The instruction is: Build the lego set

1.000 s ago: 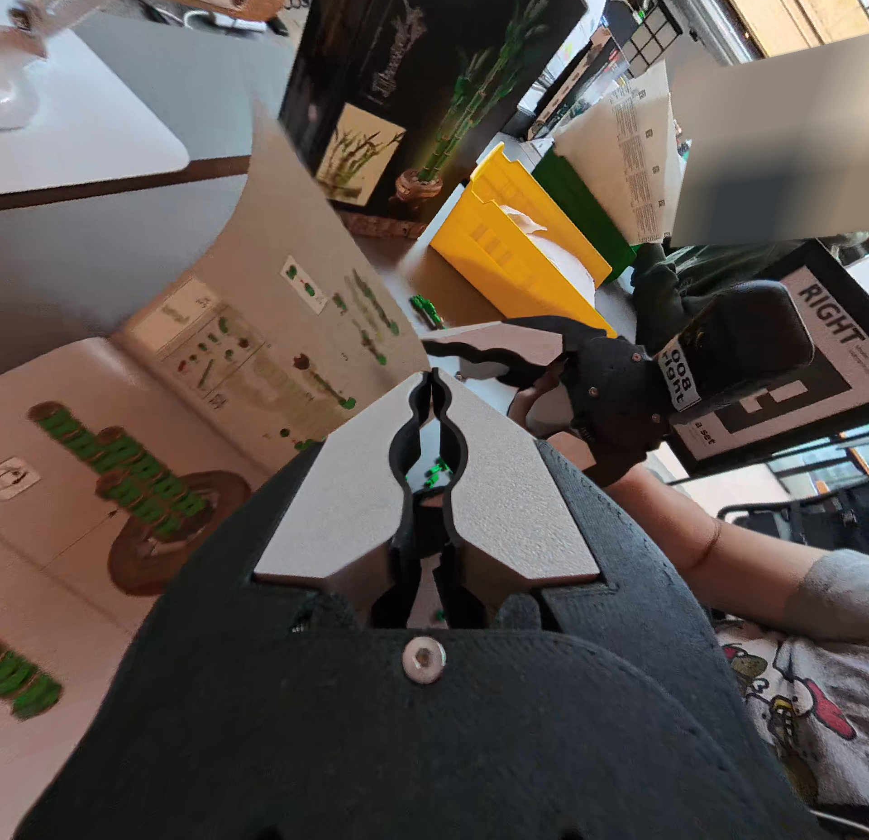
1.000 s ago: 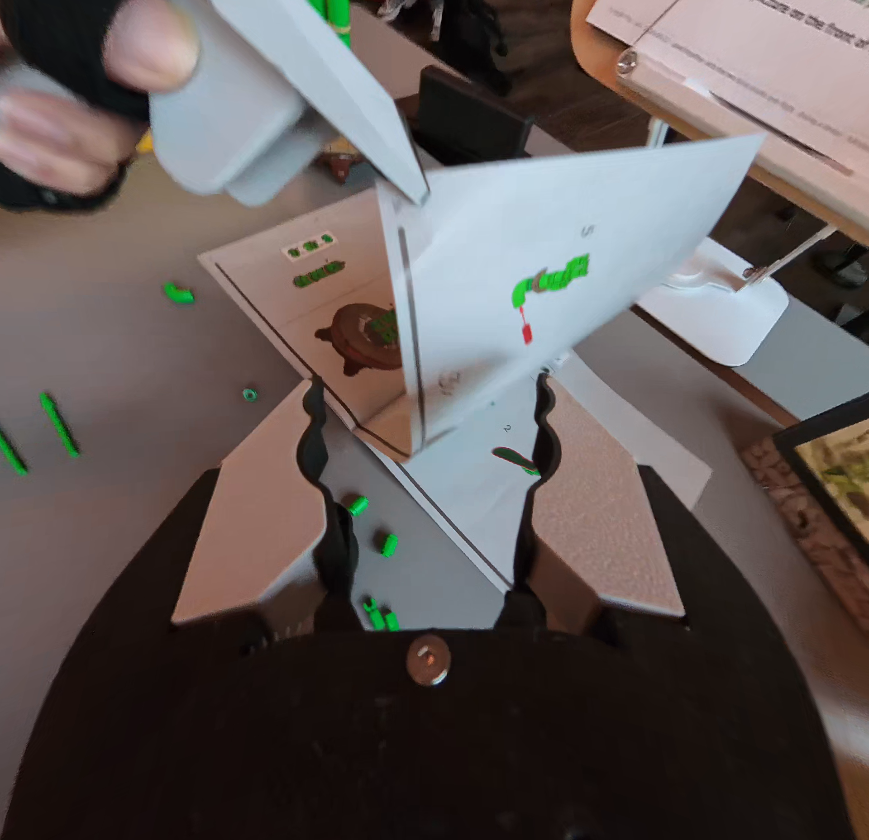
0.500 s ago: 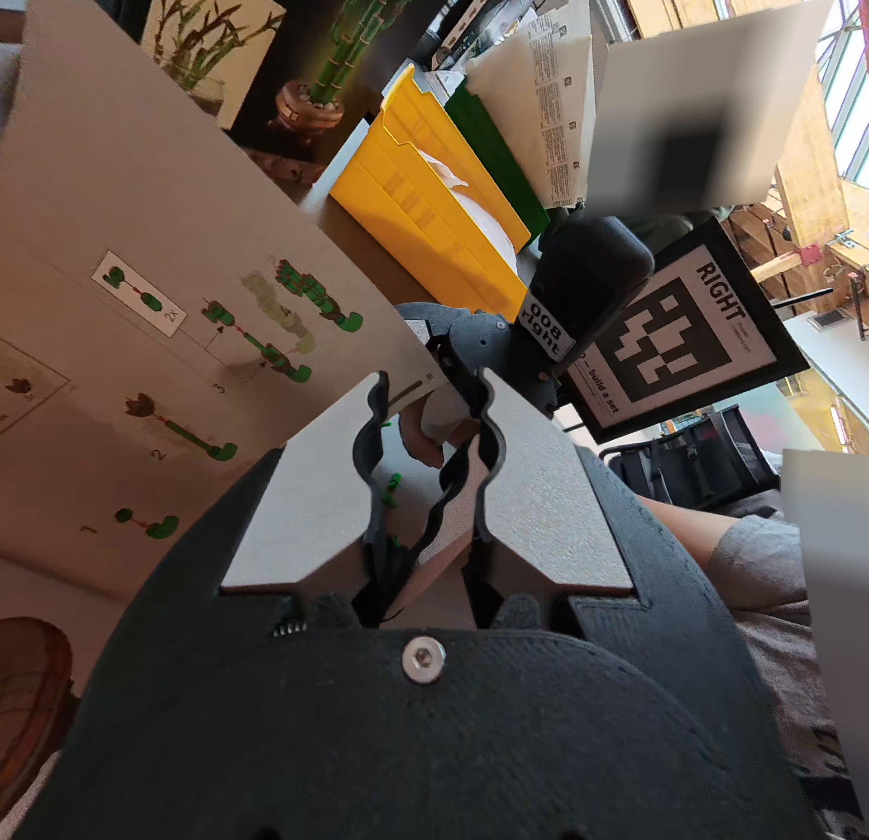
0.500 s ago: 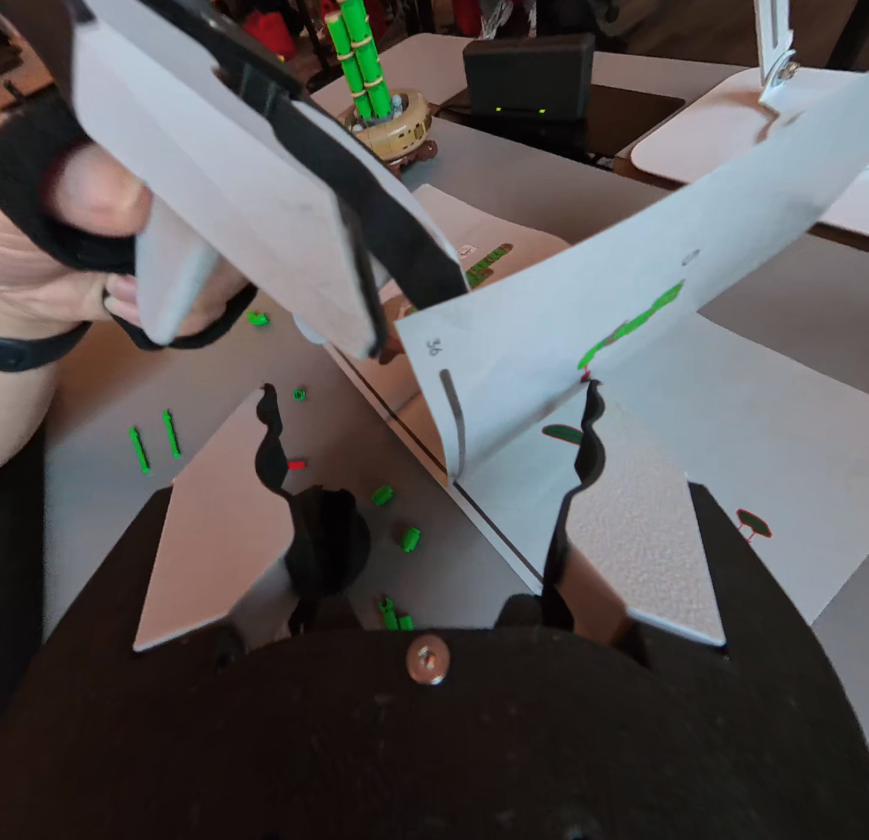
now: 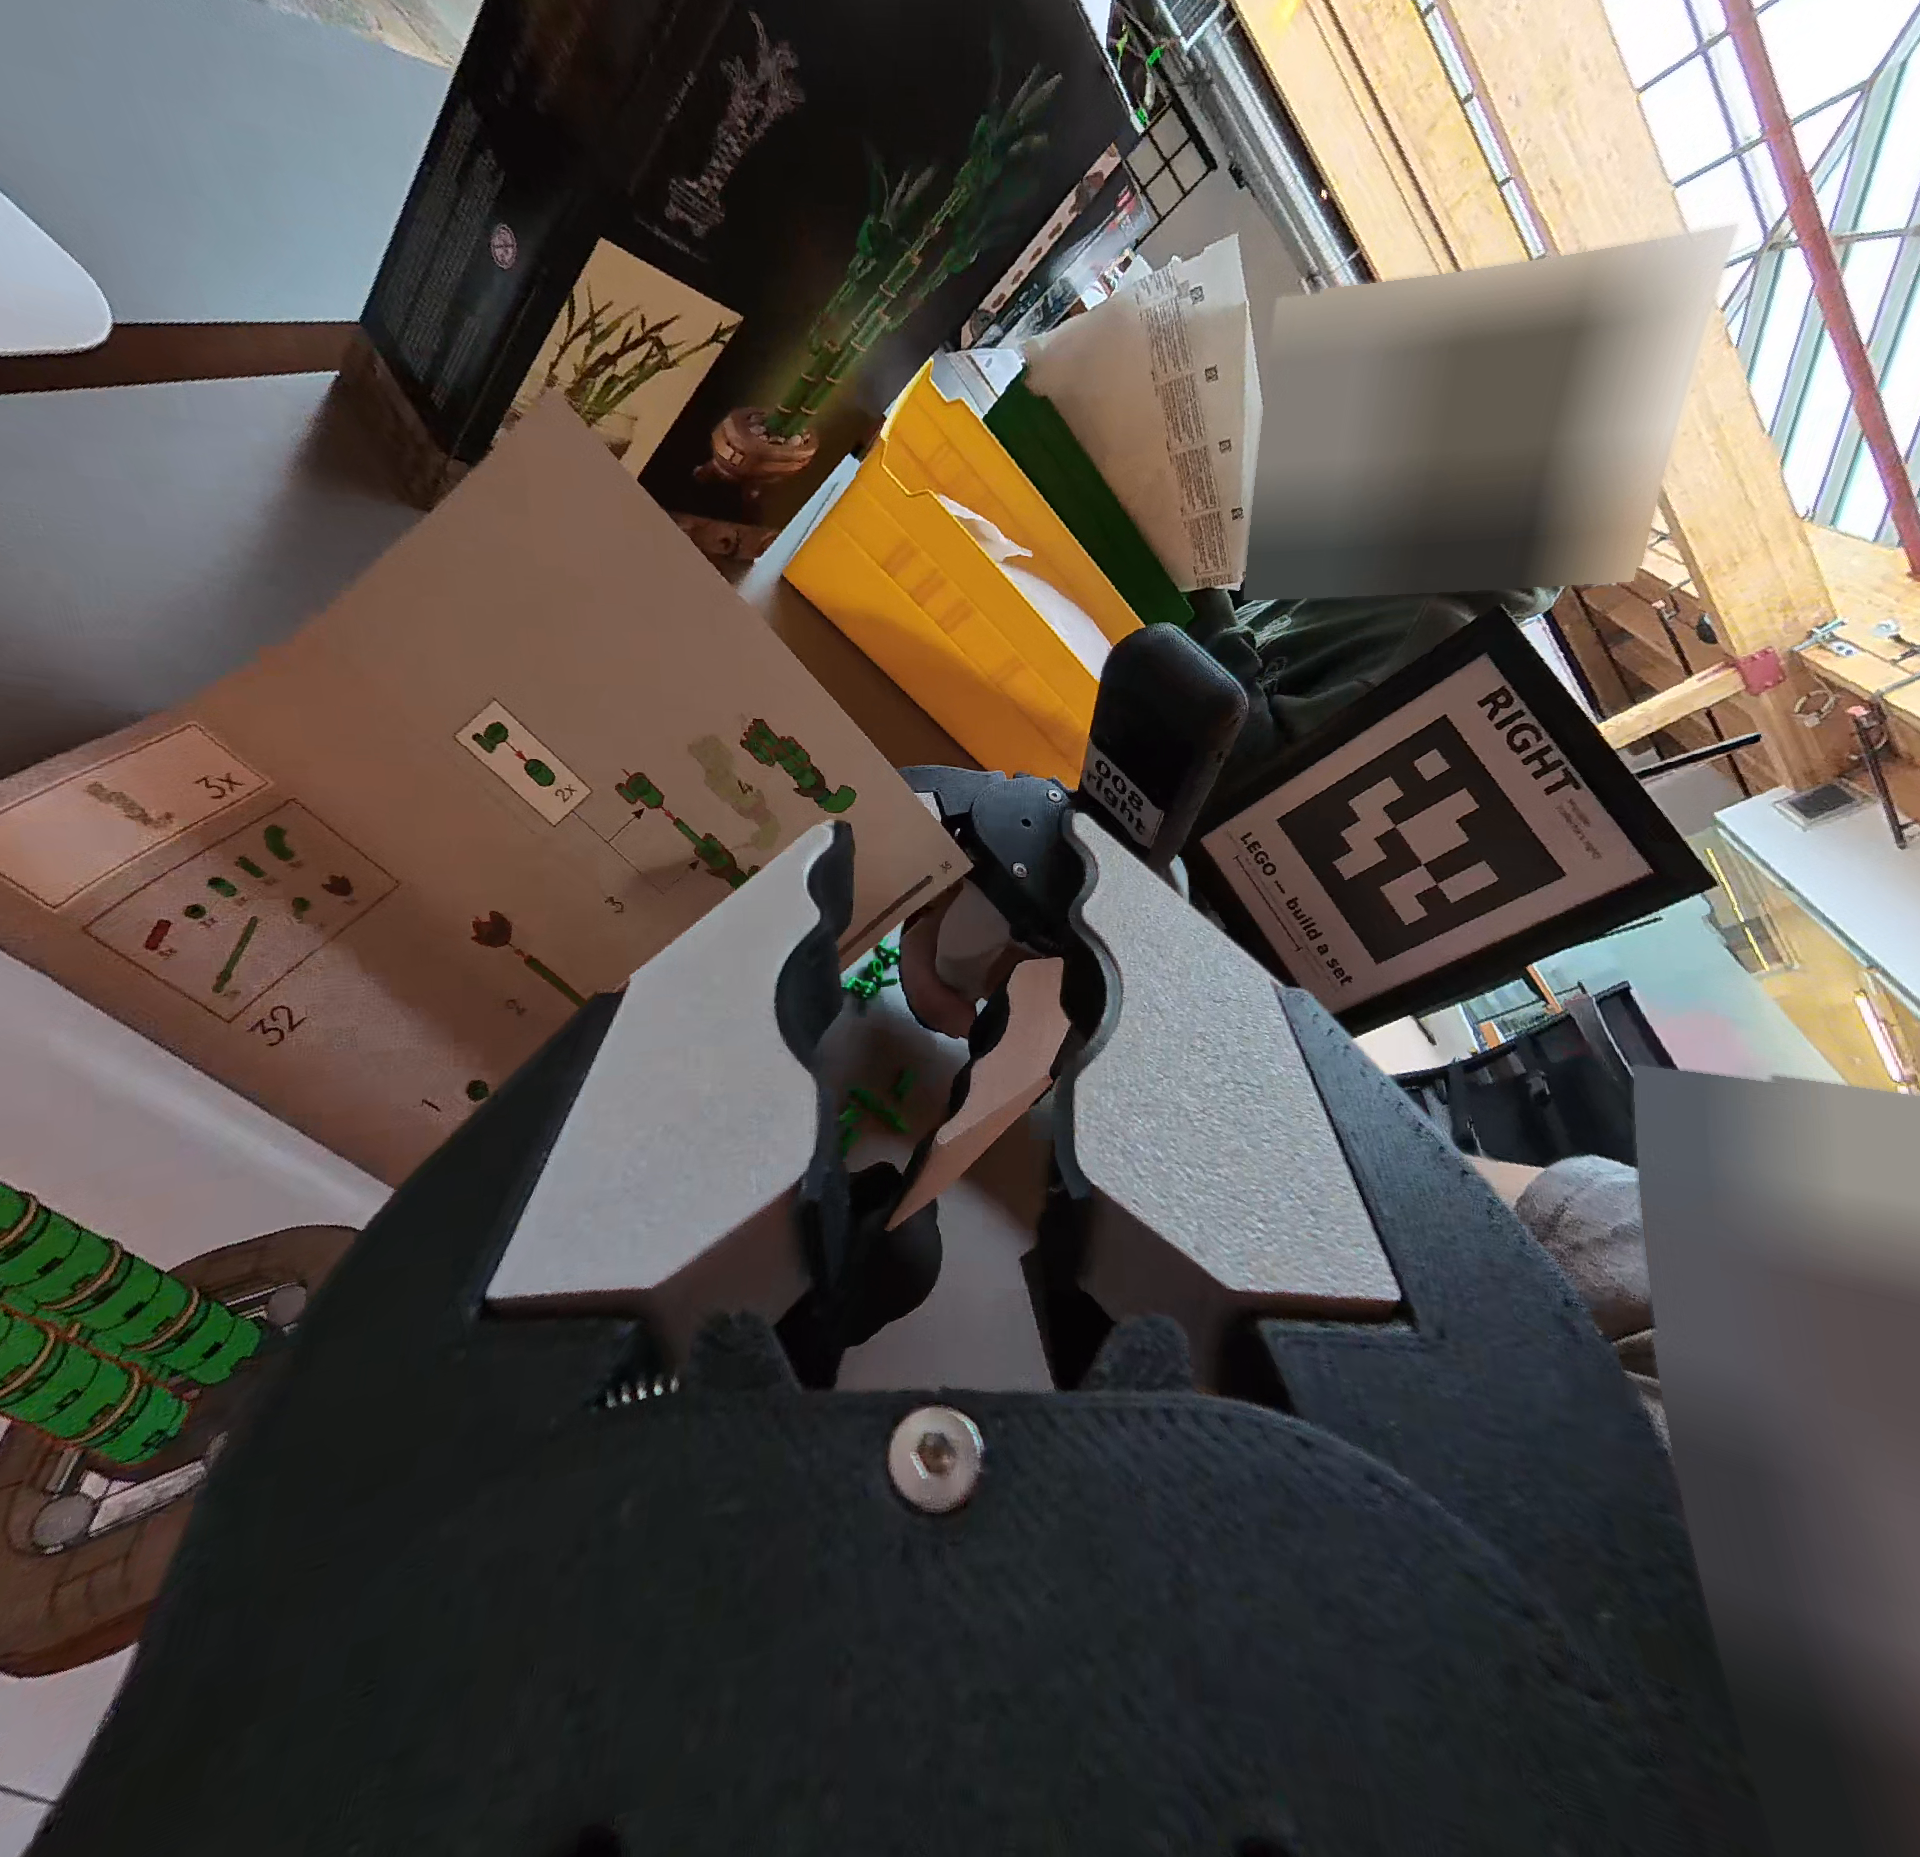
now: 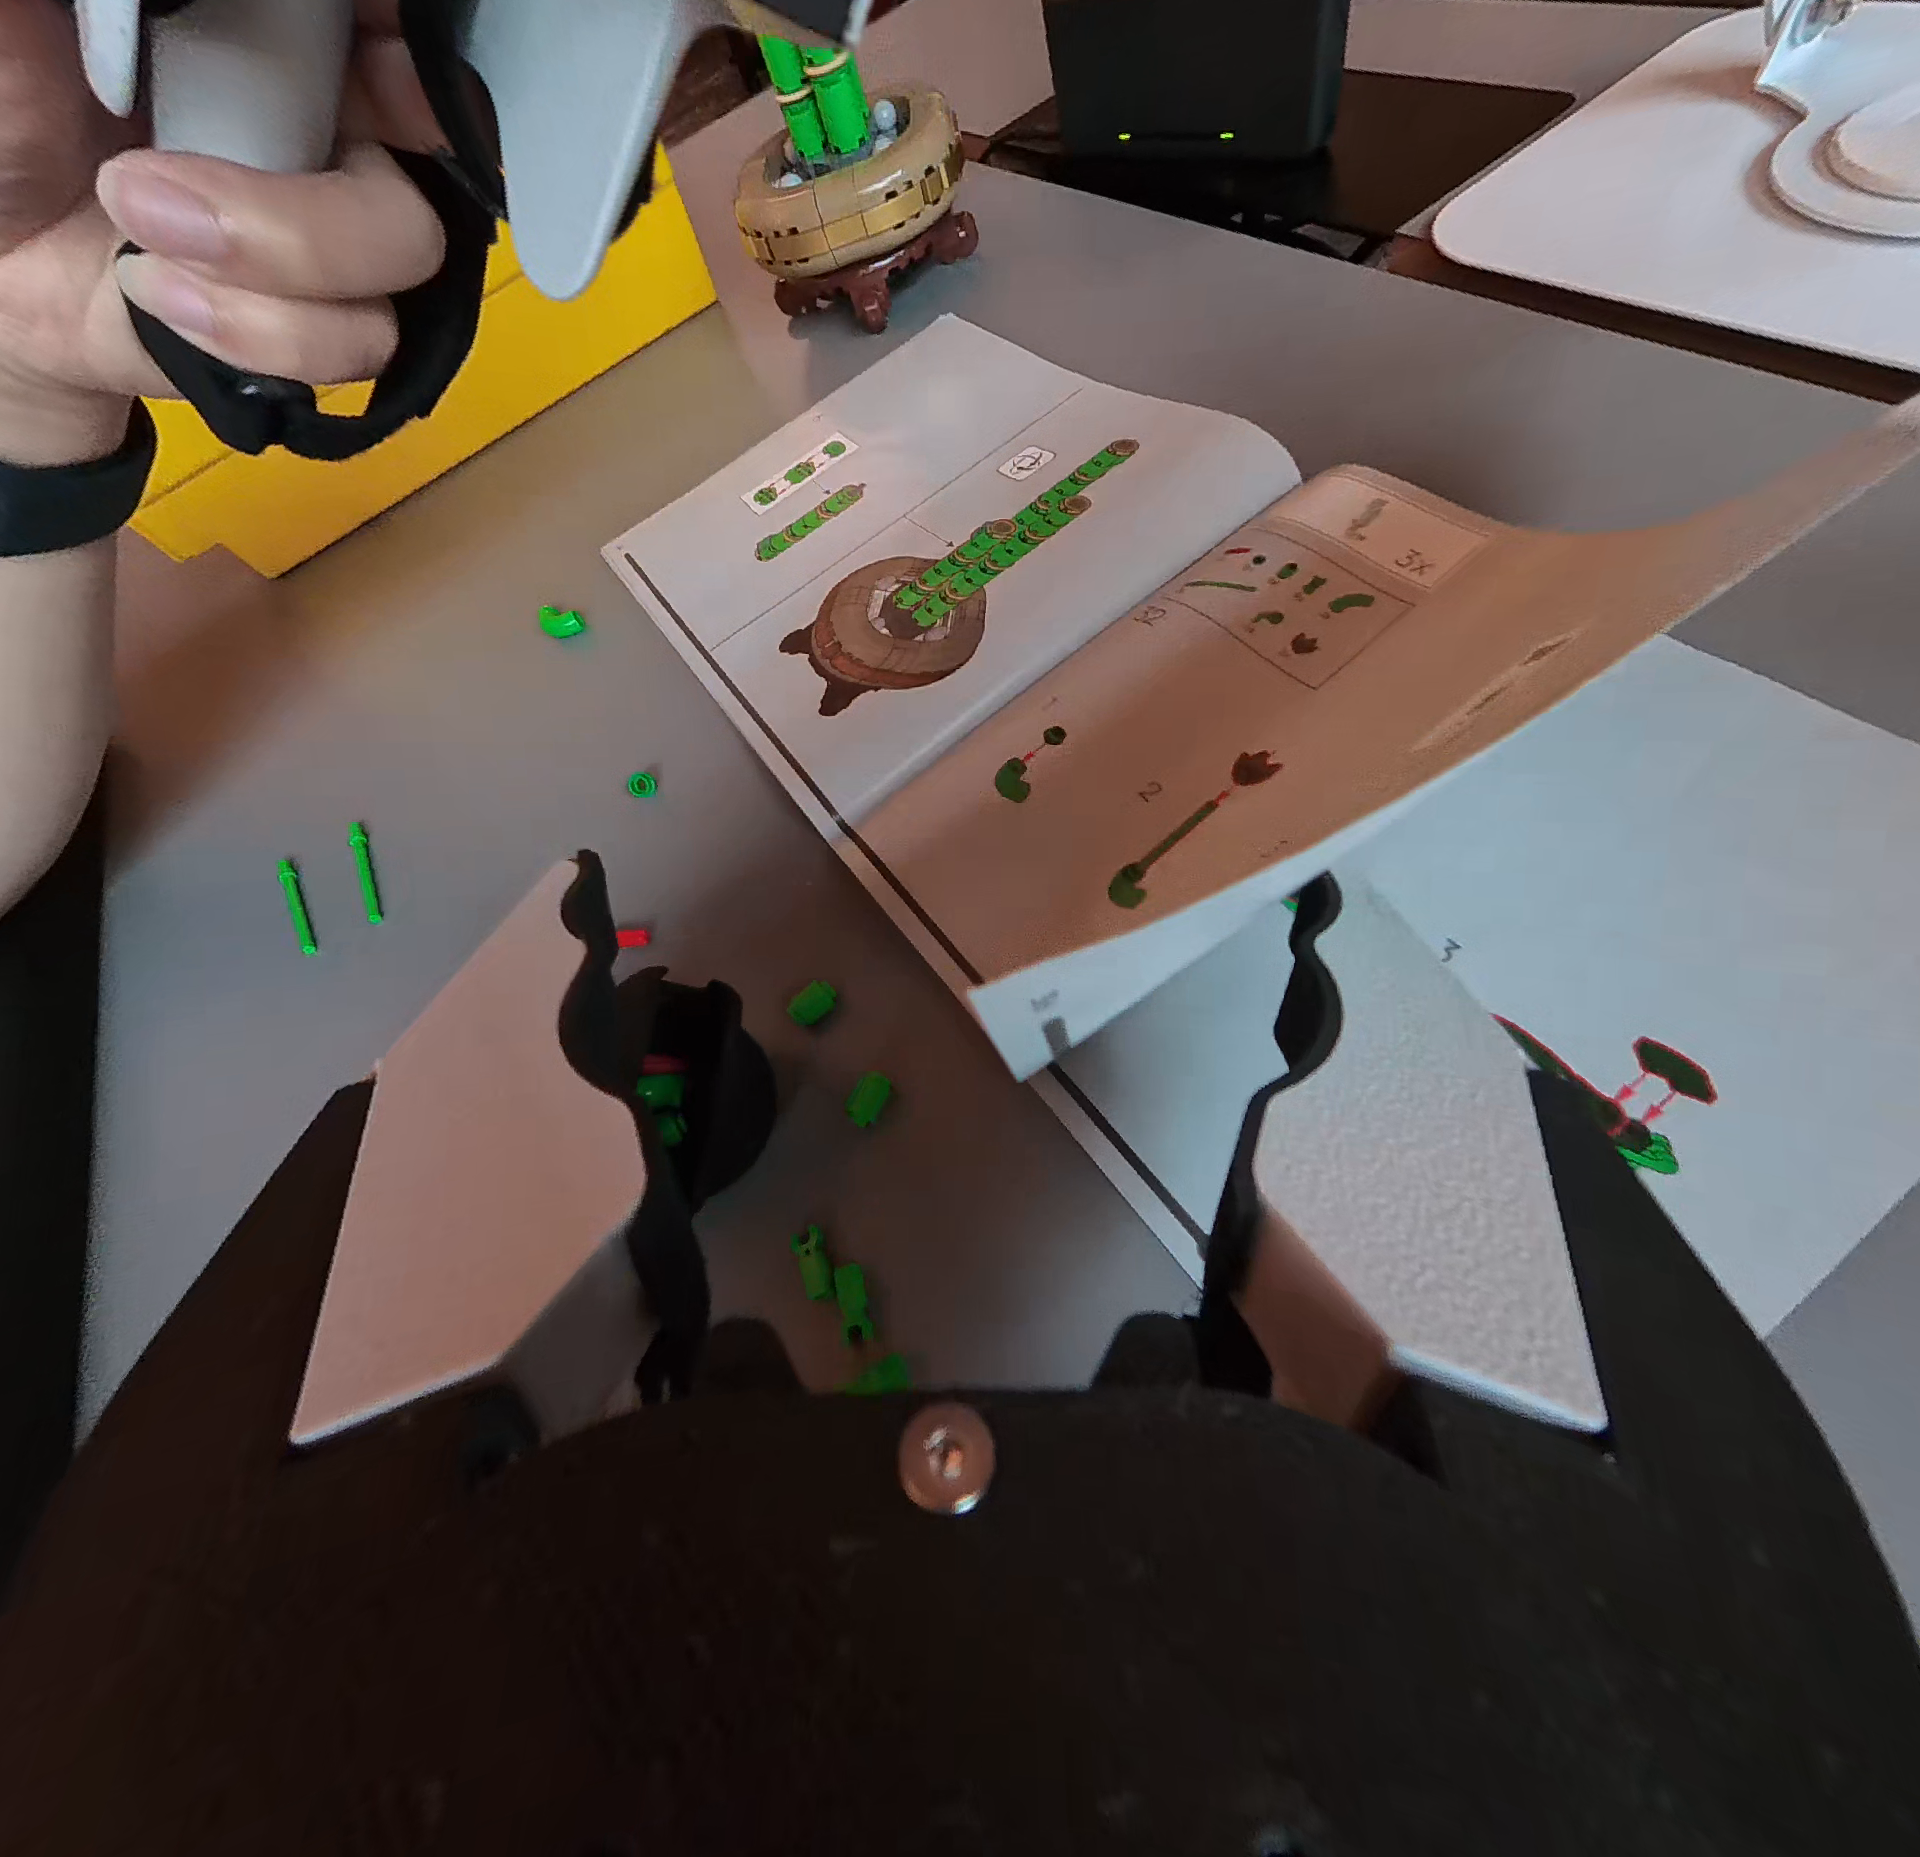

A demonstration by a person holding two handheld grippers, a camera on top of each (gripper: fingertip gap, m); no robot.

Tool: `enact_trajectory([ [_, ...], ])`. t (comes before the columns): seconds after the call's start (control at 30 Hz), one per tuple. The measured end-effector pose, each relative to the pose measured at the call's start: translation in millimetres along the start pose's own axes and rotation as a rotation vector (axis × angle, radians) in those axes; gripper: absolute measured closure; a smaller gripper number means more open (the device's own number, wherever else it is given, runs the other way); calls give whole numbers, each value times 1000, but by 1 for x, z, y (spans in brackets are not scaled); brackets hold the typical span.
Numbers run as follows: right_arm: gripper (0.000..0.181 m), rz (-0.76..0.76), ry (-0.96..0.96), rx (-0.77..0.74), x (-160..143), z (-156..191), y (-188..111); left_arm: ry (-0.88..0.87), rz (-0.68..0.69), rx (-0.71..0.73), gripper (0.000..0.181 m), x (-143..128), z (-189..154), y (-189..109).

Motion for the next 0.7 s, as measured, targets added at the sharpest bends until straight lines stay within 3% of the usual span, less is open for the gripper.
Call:
enact_trajectory([
  [0.7, 60, 2, -28, -10, -6, -8, -1, 37, 105, 146, 144, -18, 25, 16],
])
Point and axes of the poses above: each gripper's, where its closed fingertips meet, y out along the fingers, x out of its top, z = x × y across the jaws, the point moved 3 cm from there along -y, back along the fingers, and after that the axes turned 8 degrees about -x, right-handed, at the moved point
